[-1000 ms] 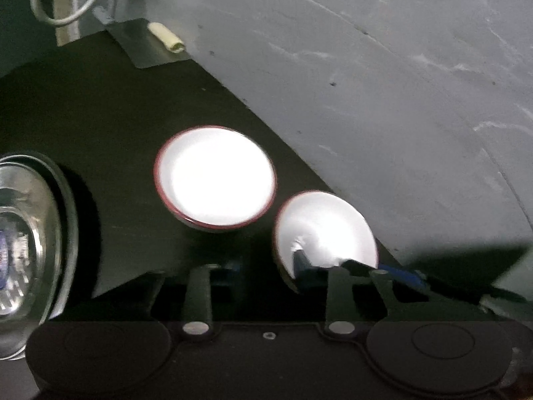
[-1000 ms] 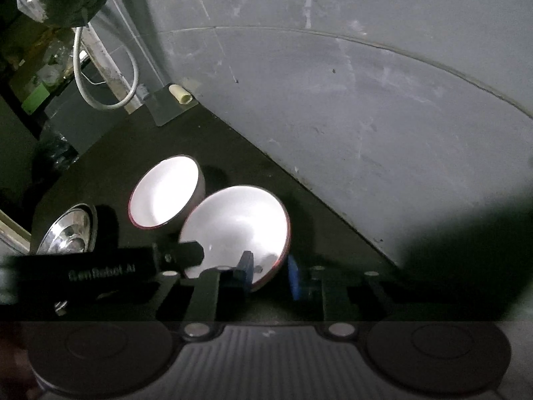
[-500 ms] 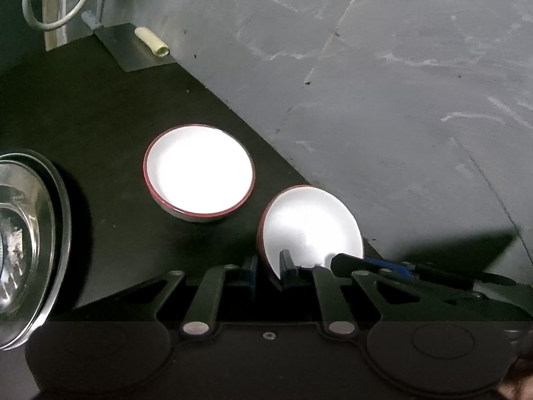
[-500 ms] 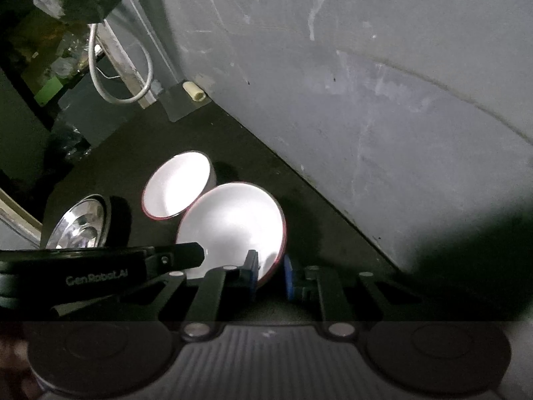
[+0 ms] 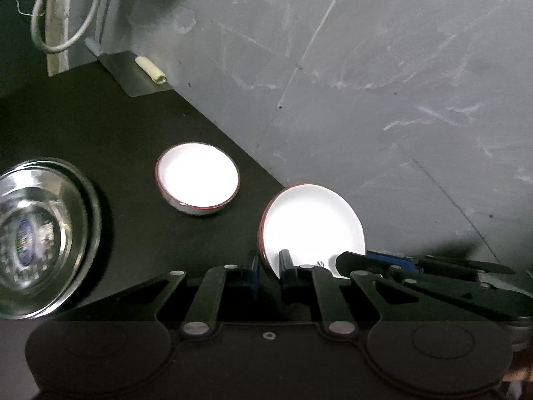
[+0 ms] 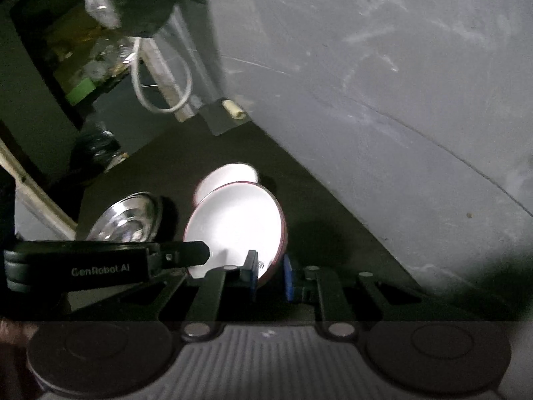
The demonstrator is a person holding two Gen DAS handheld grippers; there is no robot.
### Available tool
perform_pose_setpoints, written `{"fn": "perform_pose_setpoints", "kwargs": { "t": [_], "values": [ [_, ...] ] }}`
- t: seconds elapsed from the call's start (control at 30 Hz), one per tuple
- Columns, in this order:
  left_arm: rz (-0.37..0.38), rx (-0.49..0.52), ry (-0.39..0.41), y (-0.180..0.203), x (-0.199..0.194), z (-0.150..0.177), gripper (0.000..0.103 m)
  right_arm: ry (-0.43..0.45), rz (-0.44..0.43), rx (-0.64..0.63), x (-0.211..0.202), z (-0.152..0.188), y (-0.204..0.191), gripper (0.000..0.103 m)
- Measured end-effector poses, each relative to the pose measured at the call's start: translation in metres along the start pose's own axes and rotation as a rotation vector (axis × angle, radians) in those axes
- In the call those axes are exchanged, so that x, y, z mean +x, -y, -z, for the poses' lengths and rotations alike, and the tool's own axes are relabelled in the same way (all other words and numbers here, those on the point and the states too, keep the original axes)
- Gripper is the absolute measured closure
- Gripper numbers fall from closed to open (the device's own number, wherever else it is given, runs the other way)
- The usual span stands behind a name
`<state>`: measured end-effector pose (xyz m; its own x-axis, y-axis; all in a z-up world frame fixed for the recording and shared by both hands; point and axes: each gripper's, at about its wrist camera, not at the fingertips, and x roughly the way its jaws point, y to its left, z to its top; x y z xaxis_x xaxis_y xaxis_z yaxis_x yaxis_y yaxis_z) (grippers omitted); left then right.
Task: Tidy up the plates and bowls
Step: 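Lift the white bowl and carry it over the large steel bowl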
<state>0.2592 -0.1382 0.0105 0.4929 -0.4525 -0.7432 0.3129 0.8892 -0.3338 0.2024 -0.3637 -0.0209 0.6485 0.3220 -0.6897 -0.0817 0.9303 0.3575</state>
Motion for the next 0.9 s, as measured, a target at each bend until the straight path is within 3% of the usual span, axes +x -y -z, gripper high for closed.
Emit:
{"fn": "perform_pose_setpoints", "kwargs": {
  "t": [0.47,0.9],
  "values": [
    [-0.053,-0.080,0.065,-0.033,-0.081,0.050,0.093,-0.050,-0.168,-0.215,-0.027,0.014,-0.065,0.085],
    [-0.112,-0.217,0.005,-0.055,-0.116,0.115,0.093,-0.179,-0.278,-0.412,-0.035,0.057,-0.108,0.085]
  ]
}}
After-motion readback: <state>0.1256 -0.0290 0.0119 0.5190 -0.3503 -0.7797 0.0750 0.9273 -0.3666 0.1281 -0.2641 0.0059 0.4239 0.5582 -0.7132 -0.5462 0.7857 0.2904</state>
